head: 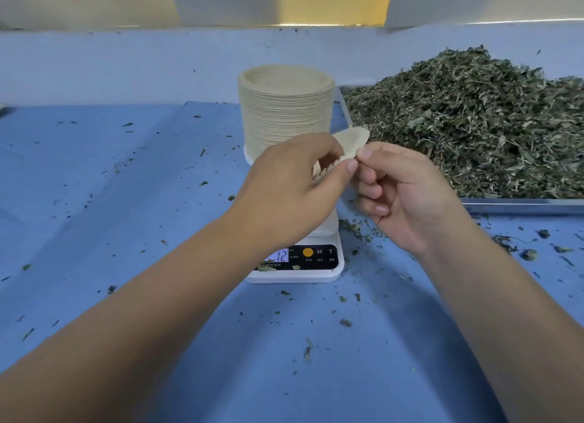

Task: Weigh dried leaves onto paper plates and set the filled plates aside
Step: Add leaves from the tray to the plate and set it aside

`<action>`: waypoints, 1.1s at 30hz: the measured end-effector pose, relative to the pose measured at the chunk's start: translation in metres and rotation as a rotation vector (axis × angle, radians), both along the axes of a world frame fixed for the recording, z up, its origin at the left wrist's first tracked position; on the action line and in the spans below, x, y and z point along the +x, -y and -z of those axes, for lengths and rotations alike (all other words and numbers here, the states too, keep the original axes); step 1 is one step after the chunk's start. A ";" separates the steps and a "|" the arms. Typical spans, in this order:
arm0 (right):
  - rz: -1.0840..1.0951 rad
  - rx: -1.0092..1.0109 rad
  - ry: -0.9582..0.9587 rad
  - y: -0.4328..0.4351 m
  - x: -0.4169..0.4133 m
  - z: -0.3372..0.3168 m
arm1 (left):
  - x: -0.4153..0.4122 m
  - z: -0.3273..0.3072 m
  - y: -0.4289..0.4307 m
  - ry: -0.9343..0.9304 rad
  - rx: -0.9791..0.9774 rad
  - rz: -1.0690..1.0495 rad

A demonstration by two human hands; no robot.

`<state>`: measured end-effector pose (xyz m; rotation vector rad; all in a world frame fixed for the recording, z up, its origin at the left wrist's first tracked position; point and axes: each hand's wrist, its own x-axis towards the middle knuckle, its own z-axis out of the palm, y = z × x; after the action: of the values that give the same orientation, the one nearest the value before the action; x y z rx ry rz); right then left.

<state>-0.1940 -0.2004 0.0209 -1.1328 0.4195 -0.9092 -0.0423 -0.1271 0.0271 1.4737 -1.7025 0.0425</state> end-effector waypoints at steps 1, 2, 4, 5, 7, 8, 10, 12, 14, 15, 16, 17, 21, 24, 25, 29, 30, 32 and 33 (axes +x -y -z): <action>-0.004 -0.017 -0.011 0.000 0.000 0.001 | 0.000 -0.001 0.000 -0.043 0.024 0.007; -0.005 -0.036 -0.024 0.001 -0.001 0.001 | -0.001 -0.001 -0.001 -0.076 0.040 0.009; 0.003 -0.076 -0.048 0.002 -0.001 0.001 | -0.001 -0.003 -0.002 -0.123 0.058 -0.003; 0.011 -0.094 -0.058 0.002 -0.001 0.002 | 0.000 -0.004 -0.002 -0.136 0.062 -0.014; 0.031 -0.123 -0.076 0.002 0.000 0.003 | 0.000 -0.005 -0.003 -0.138 0.080 -0.034; 0.046 -0.132 -0.088 0.001 0.002 0.003 | 0.000 -0.006 -0.003 -0.130 0.089 -0.039; 0.086 -0.144 -0.112 0.000 0.005 0.004 | 0.000 -0.007 -0.004 -0.112 0.088 -0.040; 0.122 -0.149 -0.132 -0.001 0.008 0.004 | 0.000 -0.005 -0.005 -0.095 0.071 -0.039; 0.133 -0.141 -0.132 -0.002 0.009 0.004 | 0.000 -0.003 -0.005 -0.093 0.051 -0.042; 0.131 -0.139 -0.126 -0.003 0.009 0.004 | 0.000 -0.002 -0.004 -0.096 0.043 -0.043; 0.129 -0.139 -0.122 -0.003 0.008 0.005 | -0.001 -0.002 -0.004 -0.099 0.039 -0.044; 0.131 -0.138 -0.121 -0.003 0.008 0.005 | -0.001 -0.002 -0.004 -0.098 0.037 -0.044; 0.146 -0.135 -0.134 -0.004 0.008 0.004 | -0.002 -0.001 -0.003 -0.066 0.038 -0.037; 0.189 -0.133 -0.171 -0.004 0.009 0.004 | -0.003 0.000 -0.002 -0.064 0.056 -0.030; 0.210 -0.119 -0.184 -0.004 0.009 0.005 | -0.003 0.000 -0.002 -0.067 0.067 -0.025; 0.248 -0.039 -0.194 -0.004 0.012 0.005 | -0.006 0.001 -0.001 -0.145 0.118 0.003; 0.255 -0.024 -0.191 -0.005 0.013 0.005 | -0.008 0.003 -0.002 -0.194 0.129 0.005; 0.276 -0.006 -0.185 -0.006 0.013 0.005 | -0.016 0.007 -0.002 -0.314 0.139 -0.004; 0.287 -0.004 -0.181 -0.007 0.014 0.005 | -0.019 0.008 -0.002 -0.368 0.129 -0.016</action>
<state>-0.1801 -0.1936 0.0157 -1.1814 0.7428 -1.0591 -0.0617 -0.1253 0.0192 1.4826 -1.4150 -0.3171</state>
